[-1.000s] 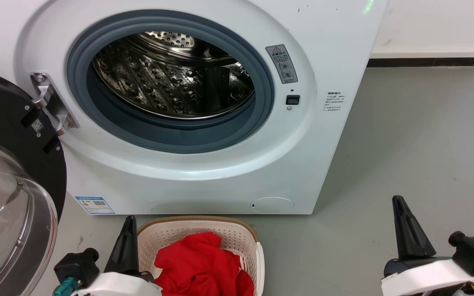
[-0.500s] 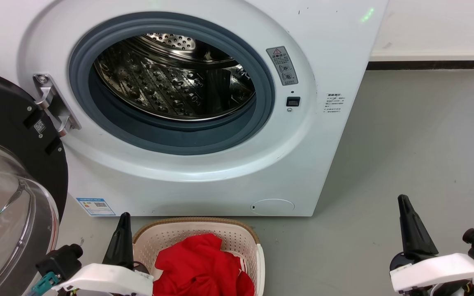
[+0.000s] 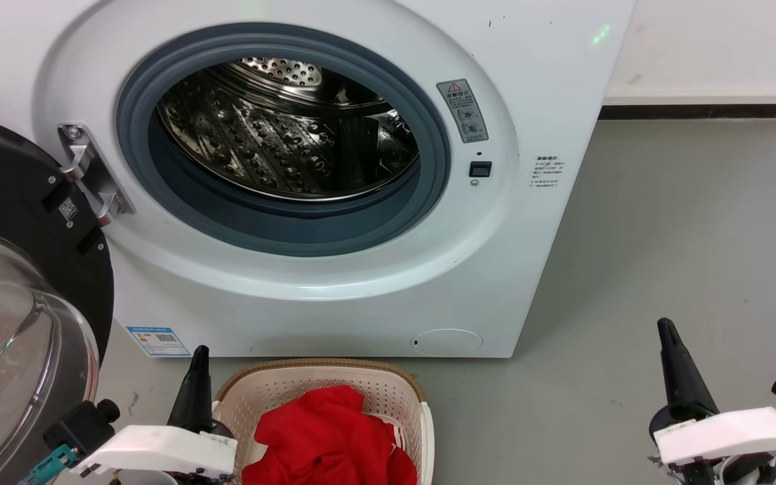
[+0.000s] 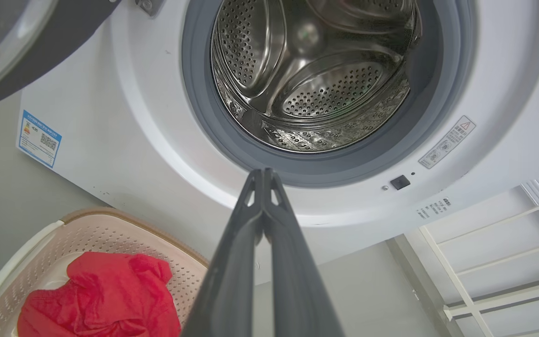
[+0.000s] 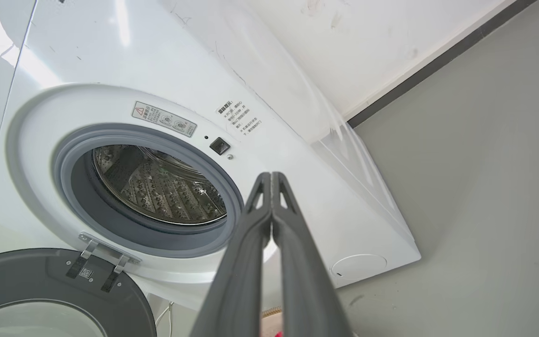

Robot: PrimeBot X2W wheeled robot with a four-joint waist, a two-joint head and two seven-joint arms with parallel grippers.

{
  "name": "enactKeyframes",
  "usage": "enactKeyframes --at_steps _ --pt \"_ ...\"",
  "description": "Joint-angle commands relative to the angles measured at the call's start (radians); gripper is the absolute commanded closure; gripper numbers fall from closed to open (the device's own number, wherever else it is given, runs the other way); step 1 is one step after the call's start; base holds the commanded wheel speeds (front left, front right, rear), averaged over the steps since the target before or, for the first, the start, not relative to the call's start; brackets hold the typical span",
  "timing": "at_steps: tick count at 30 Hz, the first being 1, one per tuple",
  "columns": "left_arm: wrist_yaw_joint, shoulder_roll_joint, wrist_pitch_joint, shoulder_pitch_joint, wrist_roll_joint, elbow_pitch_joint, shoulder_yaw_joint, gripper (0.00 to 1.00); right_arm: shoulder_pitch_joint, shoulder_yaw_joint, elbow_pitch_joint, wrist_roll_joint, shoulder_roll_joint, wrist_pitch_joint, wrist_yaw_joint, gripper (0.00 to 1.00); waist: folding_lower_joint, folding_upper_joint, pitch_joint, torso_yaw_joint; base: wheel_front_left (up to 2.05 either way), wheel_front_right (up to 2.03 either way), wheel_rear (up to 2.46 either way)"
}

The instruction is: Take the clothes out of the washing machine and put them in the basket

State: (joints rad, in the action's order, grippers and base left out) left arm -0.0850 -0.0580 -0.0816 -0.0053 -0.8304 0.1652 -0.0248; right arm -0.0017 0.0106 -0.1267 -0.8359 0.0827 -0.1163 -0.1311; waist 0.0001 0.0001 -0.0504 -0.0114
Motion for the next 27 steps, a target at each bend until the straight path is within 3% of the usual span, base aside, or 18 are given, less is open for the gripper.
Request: enactKeyframes --at_steps 1,27 --pt "-0.006 -0.006 0.007 -0.025 -0.034 -0.005 -0.006 1.0 -0.031 -0.004 0.005 -0.037 0.007 0.007 0.0 1.0 -0.0001 -0.0001 0.001 0.0 0.0 0.0 0.0" --pt "-0.023 -0.004 0.084 -0.061 -0.354 0.03 -0.038 1.0 -0.064 -0.031 -0.046 -0.371 0.009 0.082 0.0 1.0 -0.0001 -0.0001 0.017 0.004 0.0 0.0 0.0"
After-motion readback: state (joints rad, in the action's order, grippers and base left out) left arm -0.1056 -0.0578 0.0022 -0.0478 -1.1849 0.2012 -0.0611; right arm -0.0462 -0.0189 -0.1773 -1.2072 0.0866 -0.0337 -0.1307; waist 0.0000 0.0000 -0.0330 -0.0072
